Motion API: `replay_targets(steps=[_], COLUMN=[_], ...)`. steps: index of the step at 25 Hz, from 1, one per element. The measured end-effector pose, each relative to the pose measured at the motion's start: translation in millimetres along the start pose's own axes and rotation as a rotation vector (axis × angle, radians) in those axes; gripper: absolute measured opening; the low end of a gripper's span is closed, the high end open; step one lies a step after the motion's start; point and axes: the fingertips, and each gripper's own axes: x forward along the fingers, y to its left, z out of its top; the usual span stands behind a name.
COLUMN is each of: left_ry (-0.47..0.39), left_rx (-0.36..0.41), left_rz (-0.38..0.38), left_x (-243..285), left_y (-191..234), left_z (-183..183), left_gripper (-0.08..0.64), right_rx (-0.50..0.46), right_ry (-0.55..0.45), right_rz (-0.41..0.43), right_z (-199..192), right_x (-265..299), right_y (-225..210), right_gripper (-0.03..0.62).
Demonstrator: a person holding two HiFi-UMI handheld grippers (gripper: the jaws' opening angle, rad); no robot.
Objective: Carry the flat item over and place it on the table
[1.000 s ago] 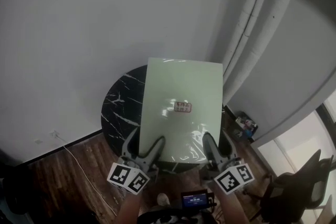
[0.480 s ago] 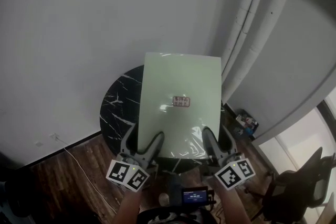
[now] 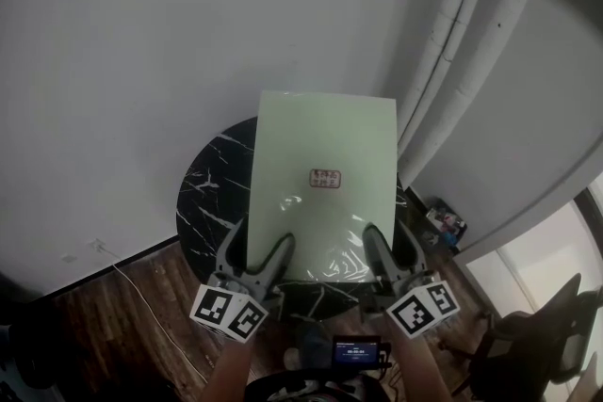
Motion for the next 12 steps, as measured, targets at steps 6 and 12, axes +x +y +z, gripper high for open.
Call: replay_targets(steps=[6, 12], left_ry=[0.038, 0.084], left_rx=[-0.02, -0.053], left_rz=[0.011, 0.025], left_x=[17, 34], left_y=[9, 32], left_z=[-18, -46], left_gripper=[0.374, 0.374], right_rx=[0.015, 0.033], right_ry=[0.029, 0.074], right_rz=[-0.031, -0.063], right_z=[-11, -36], right_x=[11, 27], right_y=[-22, -46], right_gripper=[0.222, 0.222])
